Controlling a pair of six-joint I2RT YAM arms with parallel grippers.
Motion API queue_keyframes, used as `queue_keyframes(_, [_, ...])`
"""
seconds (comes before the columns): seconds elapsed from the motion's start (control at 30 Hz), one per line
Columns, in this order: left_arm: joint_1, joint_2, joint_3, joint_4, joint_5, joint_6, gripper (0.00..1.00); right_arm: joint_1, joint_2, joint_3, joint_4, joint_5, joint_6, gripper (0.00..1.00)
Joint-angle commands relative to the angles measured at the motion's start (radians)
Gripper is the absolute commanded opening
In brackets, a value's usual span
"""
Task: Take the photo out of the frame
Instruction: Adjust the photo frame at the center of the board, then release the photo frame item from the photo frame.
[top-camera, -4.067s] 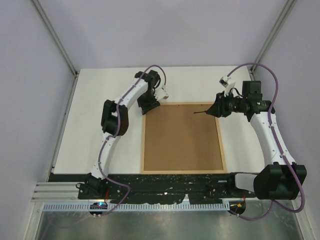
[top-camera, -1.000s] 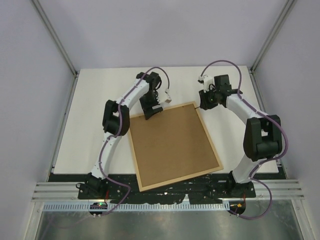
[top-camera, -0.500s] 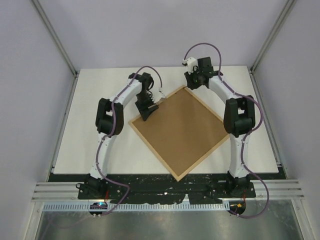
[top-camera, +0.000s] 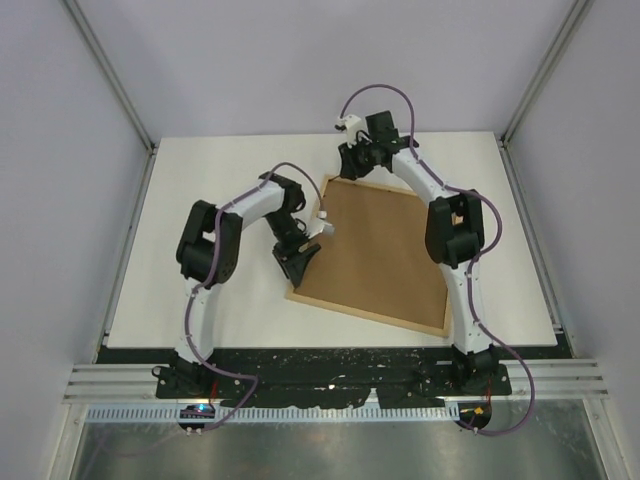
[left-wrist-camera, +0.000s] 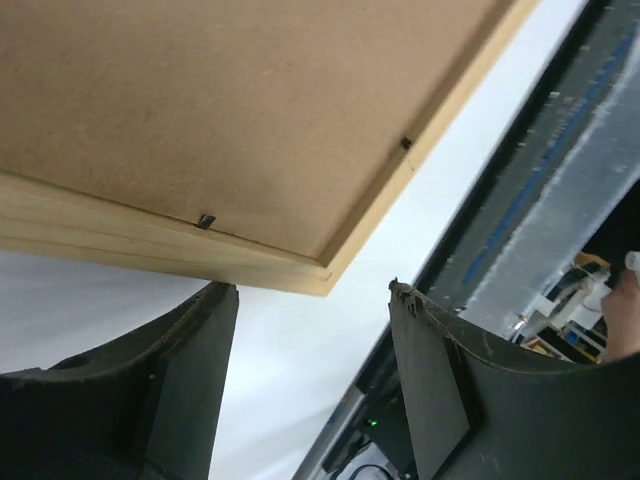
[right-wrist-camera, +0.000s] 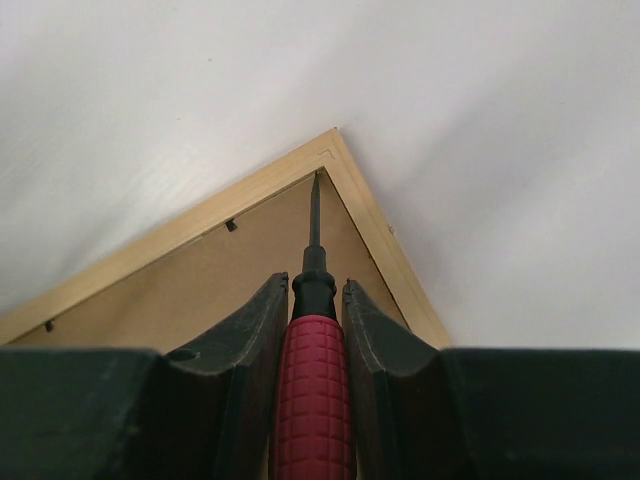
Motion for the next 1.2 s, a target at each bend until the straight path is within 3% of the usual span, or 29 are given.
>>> queue_keyframes(0.0, [-0.047,-0.113,-0.024,-0.18,0.225,0.001,0.66,0.0,-0.101,0.001,-0.077,-0.14,0.083,0.08])
queue_keyframes(0.17, [0.07,-0.156,0.023,-0.07,0.261,-0.14,0.68,-0.076,-0.324,-0.186,-0.098,-0.285,0.164,0.08])
queue_keyframes(0.33, [0.143,-0.222,0.002,0.143,0.033,-0.346,0.69,-0.173,-0.523,-0.456,-0.079,-0.51,0.259,0.08])
queue_keyframes(0.43, [0.142,-0.213,-0.013,0.185,0.025,-0.381,0.7,-0.176,-0.572,-0.611,-0.031,-0.626,0.305,0.08])
queue_keyframes(0.63, [0.142,-0.158,-0.044,0.238,0.11,-0.429,0.68,-0.171,-0.523,-0.807,0.14,-0.767,0.557,0.08])
queue_keyframes(1.17, [0.076,-0.149,-0.153,0.371,0.023,-0.536,0.6,0.008,-0.344,-0.86,0.147,-0.71,0.584,0.08])
